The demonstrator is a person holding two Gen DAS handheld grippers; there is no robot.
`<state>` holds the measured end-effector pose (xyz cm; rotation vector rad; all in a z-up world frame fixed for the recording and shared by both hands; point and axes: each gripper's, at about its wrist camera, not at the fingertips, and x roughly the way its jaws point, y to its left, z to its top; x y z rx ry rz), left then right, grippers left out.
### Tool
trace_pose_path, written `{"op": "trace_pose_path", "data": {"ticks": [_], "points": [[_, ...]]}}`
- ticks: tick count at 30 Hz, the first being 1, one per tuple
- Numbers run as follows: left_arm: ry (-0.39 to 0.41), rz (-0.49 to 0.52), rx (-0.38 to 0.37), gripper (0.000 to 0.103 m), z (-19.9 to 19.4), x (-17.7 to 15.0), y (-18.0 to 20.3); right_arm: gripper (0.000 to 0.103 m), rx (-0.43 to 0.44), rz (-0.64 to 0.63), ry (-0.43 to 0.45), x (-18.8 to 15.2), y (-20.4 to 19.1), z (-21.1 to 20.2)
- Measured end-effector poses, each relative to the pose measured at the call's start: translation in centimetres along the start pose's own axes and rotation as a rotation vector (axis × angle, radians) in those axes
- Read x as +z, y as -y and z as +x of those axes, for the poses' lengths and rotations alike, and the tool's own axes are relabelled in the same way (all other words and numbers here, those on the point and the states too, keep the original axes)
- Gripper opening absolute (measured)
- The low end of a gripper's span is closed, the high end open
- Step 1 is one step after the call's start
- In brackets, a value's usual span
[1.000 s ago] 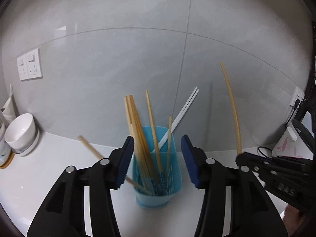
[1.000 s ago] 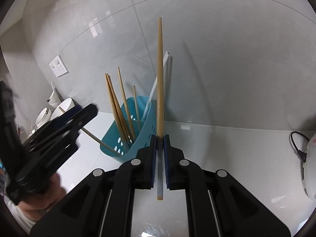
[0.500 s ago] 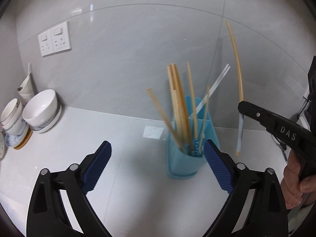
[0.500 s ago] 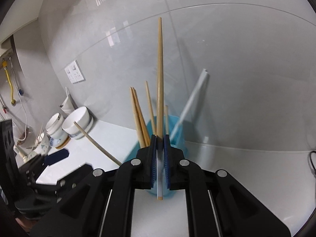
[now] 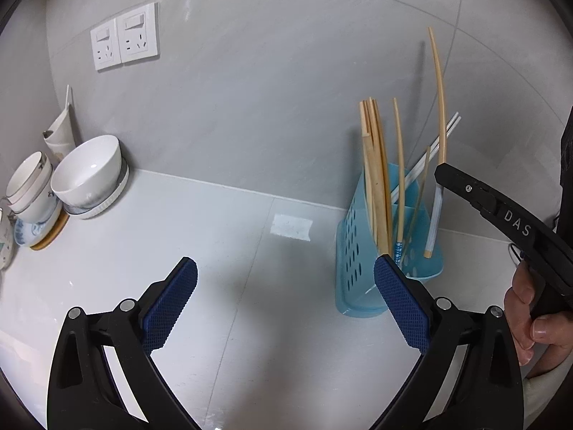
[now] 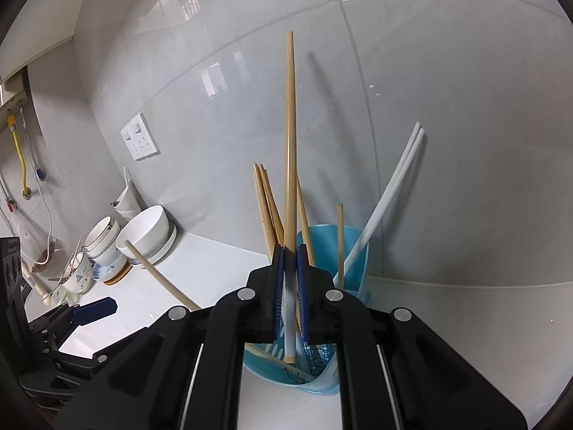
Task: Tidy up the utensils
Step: 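Lower the plain chopstick into the holder and open the right tool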
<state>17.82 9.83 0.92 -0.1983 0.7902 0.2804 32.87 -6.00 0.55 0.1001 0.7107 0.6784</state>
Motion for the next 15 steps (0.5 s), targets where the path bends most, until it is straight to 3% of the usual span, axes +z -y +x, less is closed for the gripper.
{"op": "trace_pose_path", "data": {"ticks": [15], "points": [[-0.043,-0.015,-0.032,0.097,1.5,-0.4,-0.7,0.007,-0.046,-0.018,-0.046,-3.1,0.2,2.1]]}}
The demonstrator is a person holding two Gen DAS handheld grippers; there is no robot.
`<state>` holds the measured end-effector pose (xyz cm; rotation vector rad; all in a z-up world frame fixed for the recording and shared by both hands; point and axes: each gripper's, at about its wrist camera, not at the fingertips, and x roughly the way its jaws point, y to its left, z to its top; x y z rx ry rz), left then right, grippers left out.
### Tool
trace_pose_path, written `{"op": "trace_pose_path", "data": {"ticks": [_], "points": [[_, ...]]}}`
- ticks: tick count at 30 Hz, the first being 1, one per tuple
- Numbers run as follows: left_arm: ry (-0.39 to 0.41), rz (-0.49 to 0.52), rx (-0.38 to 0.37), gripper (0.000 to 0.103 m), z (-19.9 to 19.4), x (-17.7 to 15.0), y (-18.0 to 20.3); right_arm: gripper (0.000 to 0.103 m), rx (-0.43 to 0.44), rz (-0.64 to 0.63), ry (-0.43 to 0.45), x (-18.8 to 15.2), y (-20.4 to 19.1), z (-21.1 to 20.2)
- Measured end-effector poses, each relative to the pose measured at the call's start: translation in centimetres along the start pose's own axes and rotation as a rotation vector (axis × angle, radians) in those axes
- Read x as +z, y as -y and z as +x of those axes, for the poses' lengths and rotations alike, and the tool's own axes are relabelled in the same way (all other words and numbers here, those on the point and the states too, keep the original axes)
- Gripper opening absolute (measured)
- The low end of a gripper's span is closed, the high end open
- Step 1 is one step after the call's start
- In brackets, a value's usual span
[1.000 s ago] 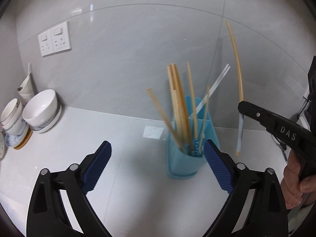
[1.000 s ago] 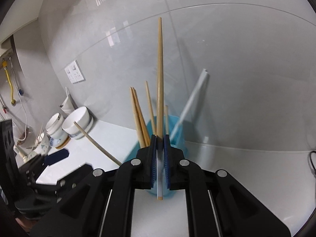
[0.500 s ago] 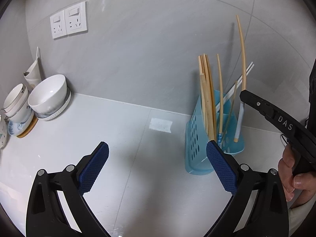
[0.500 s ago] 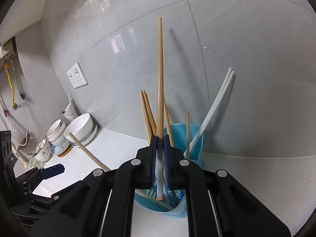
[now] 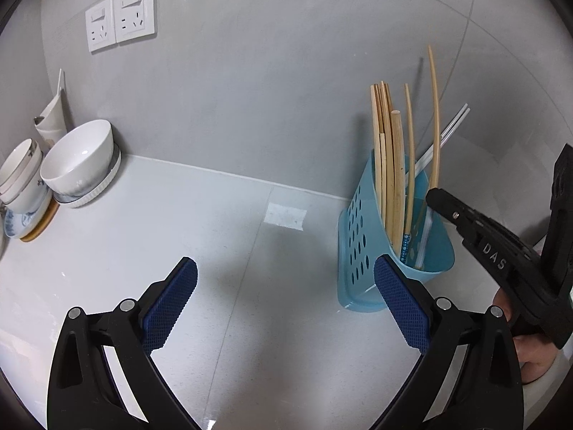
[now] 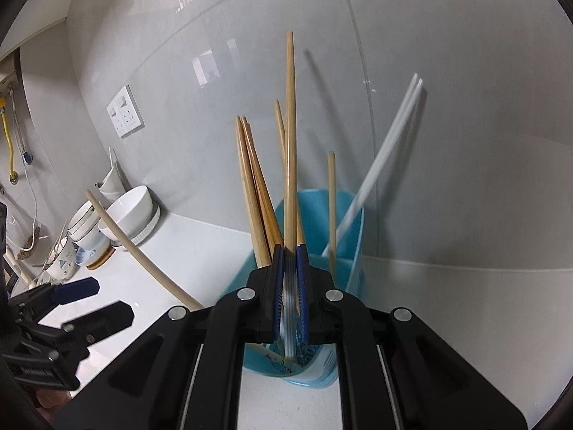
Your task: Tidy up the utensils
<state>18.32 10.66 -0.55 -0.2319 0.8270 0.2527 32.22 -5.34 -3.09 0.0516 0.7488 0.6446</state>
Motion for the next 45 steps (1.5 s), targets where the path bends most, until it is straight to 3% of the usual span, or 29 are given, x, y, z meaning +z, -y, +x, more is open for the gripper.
{"op": "trace_pose_path", "data": {"ticks": [8,10,12,14,32,45], "points": [[0.003,0.008,-0.014,0.097,-0.1,0.2,0.3,0.01,-0.026,-0.016,-0.041,-0.1,-0.3,-0.8],[0.006,0.015,-0.02,0.097,-0.3,0.3,0.6,0.015,-0.028,-0.003,-0.053,0.1,-0.2,-1.7],[0.01,0.019,-0.024,0.097,-0.6,0.3,0.9,0.032,-0.046,0.002,-0.054,0.2,-0.2,-2.7],[0.015,0.022,-0.039,0.097,-1.0,0.2,1.1,0.04,-0.064,0.004,-0.056,0.1,-0.1,-3.9],[0.0,0.08,-0.103,0.097,-4.9,-1.5,2.2,0.095,-0.191,0.063,-0.126,-3.3,-0.1,-12.8],[-0.021,0.134,-0.137,0.097,-5.8,-2.9,2.1,0.095,-0.279,0.103,-0.154,-5.0,-0.6,-13.7]]}}
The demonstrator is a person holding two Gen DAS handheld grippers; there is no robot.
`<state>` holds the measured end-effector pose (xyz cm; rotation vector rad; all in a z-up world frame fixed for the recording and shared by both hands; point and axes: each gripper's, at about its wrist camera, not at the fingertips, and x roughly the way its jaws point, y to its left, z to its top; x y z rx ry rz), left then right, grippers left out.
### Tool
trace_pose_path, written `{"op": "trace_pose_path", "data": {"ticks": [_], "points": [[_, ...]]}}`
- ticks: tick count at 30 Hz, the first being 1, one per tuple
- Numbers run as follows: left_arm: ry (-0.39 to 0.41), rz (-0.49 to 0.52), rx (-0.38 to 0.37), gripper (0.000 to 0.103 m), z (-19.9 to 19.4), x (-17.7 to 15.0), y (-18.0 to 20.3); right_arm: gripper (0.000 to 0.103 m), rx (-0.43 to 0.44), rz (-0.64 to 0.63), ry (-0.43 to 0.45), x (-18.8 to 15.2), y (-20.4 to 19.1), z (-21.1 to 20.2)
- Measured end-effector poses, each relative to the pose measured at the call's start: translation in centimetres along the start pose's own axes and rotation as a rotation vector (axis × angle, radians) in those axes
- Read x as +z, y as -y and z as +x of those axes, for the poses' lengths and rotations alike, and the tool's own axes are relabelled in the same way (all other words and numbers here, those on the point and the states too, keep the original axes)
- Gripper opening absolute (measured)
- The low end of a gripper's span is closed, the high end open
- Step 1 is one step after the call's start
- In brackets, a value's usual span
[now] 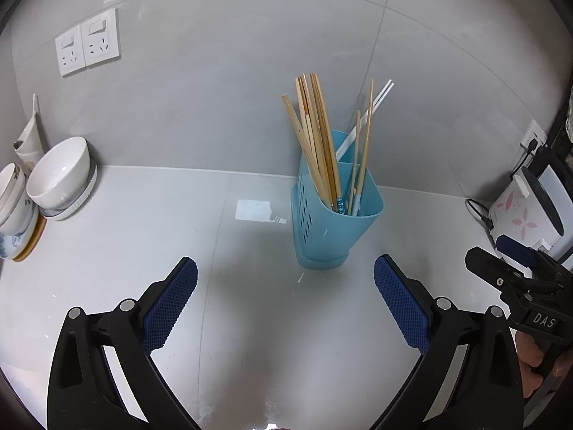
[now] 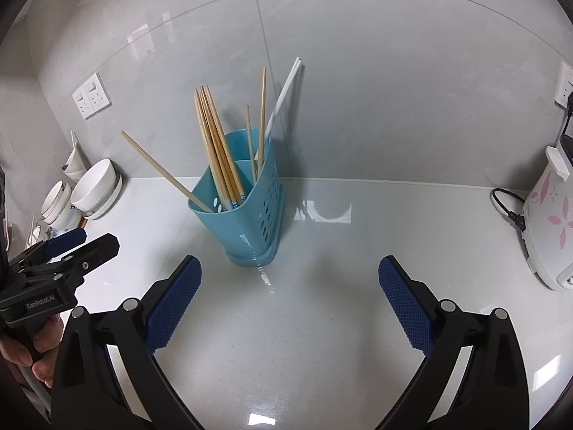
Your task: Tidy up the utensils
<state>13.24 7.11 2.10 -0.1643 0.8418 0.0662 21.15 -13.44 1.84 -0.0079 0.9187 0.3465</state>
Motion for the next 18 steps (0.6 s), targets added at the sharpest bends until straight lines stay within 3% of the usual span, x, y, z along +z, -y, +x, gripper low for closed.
{"op": "trace_pose_path", "data": {"ticks": [18], "points": [[-0.027,0.003,-0.001,0.097,1.1,0.0,0.6,0.095,-0.017,-0.003,-0.031,0.1,-0.2,1.0]]}}
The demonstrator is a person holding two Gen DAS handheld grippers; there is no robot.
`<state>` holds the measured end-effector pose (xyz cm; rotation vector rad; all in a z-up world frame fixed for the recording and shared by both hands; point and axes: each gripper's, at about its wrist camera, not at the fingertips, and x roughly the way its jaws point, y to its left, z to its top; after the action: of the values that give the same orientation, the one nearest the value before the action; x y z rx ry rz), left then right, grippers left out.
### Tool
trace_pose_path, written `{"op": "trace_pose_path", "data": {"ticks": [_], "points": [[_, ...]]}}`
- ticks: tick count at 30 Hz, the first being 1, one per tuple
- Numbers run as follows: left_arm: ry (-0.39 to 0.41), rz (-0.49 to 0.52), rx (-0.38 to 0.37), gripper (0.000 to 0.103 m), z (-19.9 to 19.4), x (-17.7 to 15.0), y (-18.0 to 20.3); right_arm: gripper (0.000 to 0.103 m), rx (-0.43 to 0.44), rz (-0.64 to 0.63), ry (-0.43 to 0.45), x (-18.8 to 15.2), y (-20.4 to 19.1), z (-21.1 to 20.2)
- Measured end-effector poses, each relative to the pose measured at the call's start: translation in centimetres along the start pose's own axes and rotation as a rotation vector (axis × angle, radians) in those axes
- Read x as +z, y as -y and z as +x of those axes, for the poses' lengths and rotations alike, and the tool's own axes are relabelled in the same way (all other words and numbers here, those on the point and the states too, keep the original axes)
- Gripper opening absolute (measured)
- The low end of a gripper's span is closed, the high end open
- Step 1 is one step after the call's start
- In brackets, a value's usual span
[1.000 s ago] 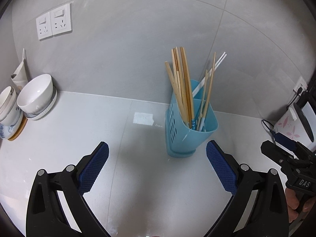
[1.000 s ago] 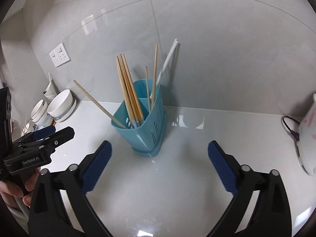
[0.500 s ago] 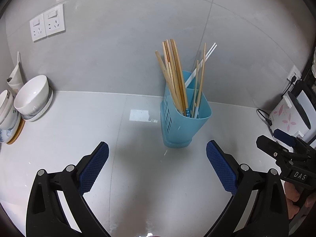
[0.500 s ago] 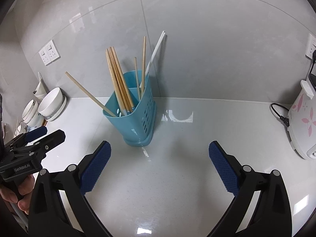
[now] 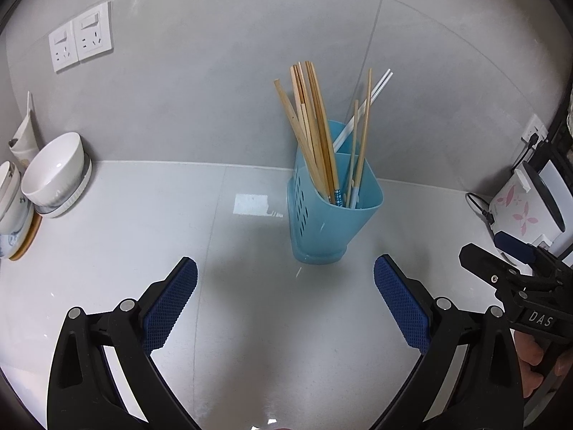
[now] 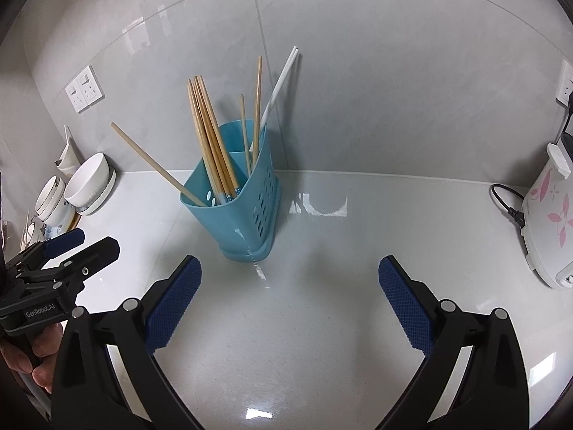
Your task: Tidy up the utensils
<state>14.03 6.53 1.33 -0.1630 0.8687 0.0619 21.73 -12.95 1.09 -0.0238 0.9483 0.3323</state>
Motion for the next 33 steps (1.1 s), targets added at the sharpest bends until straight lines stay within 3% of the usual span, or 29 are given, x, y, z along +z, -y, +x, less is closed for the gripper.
{"op": "trace_pose_path", "data": {"ticks": [33], "points": [[-0.02,0.013,0.041,0.097,0.1,-0.02,0.68,0.095,-0.007,-0.021,-0.02,0.16,0.26,0.24]]}}
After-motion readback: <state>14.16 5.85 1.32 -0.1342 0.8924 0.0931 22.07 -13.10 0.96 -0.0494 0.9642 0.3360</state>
